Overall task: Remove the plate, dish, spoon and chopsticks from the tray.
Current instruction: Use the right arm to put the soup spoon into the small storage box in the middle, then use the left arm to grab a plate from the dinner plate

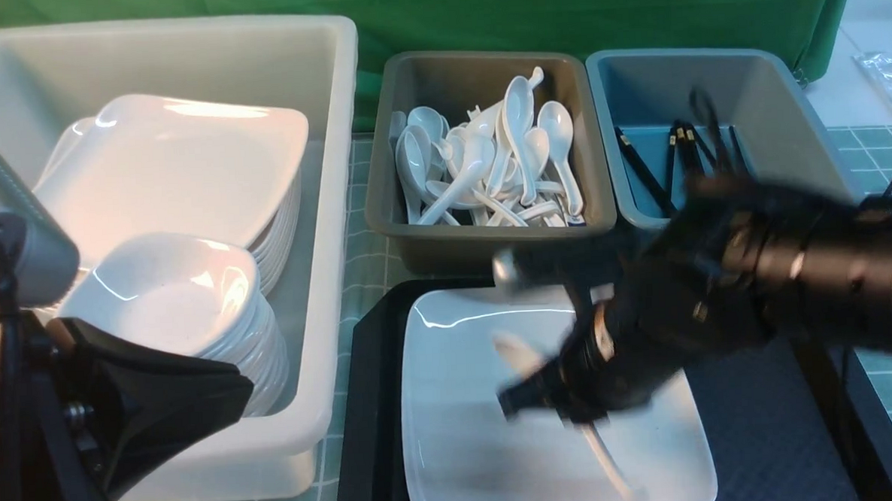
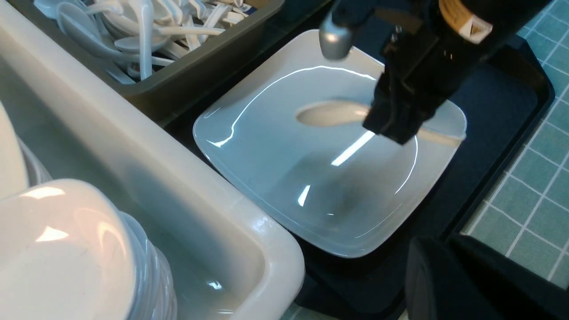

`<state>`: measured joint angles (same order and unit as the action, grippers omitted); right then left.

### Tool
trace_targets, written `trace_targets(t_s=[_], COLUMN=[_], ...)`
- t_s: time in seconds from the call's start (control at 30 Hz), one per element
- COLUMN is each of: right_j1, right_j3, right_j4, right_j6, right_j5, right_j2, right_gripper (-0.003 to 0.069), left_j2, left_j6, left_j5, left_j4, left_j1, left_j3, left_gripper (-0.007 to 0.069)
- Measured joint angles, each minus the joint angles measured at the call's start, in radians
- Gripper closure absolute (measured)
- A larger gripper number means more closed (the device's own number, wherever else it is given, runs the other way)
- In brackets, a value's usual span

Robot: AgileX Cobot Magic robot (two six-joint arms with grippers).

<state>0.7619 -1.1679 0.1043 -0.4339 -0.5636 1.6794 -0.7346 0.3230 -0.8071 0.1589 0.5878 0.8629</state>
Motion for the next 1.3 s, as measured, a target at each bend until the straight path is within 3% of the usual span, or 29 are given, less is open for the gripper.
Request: trace_targets(t_s=[0.2,0.33,0.4,0.47,0.53,0.6,0.67,0.73,0.8,0.83,0.93,1.0,1.17,1.3], right_j1=[-0.130,-0.234,-0.252,-0.262,-0.262,-0.261,-0.261,-0.261,-0.261,-0.261,-0.261,-0.261,-0.261,-0.261], right_j3=[-0.259,-0.476,-0.550,-0.627,-0.653,-0.675,-0.681,-0.682,-0.683,-0.683,-0.690,-0.692,-0.678,-0.547], right_j4=[-0.004,-0.003,-0.010,-0.016,-0.019,-0.025,-0.027,-0.026,-0.027,-0.027,-0.027,-0.027,-0.026,-0.027], right_j6=[0.094,0.093,0.086,0.084,0.084,0.106,0.124,0.151,0.209,0.209,0.337,0.395,0.485,0.502], right_j5=[0.219,0.302,0.306,0.306,0.303,0.285,0.258,0.200,0.080,0.068,-0.176,-0.306,-0.547,-0.568], right_j2=[0.042,0.223,0.284,0.363,0.392,0.412,0.401,0.373,0.310,0.303,0.186,0.127,0.027,-0.110], right_gripper=[0.0558,0.0540,0.0481,0.0330,0.0241,0.0108,0.0092,0.0118,0.0218,0.0230,0.0468,0.0581,0.0639,0.0640], left_j2=[0.000,0.000,0.000,0.000,0.000,0.000,-0.002,-0.007,-0.023,-0.025,-0.085,-0.131,-0.270,-0.379], left_j6=[0.009,0.010,0.016,0.030,0.041,0.045,0.045,0.046,0.046,0.048,0.092,0.136,0.247,0.249], left_j5=[0.040,0.051,0.056,0.068,0.075,0.101,0.113,0.130,0.140,0.140,0.138,0.135,0.135,0.134], left_j4=[0.000,0.000,0.000,0.000,-0.001,-0.001,-0.001,-0.001,0.007,0.008,0.029,0.058,0.074,-0.005], left_j1=[0.000,0.000,0.000,0.000,0.000,0.000,0.000,0.000,0.000,0.000,0.000,0.003,0.107,0.242], left_j3=[0.000,0.000,0.000,0.000,0.000,0.000,0.000,0.000,0.000,0.000,0.000,0.000,0.000,0.000], left_gripper=[0.0604,0.0604,0.0604,0.0604,0.0604,0.0604,0.0604,0.0604,0.0602,0.0602,0.0595,0.0594,0.0594,0.0594])
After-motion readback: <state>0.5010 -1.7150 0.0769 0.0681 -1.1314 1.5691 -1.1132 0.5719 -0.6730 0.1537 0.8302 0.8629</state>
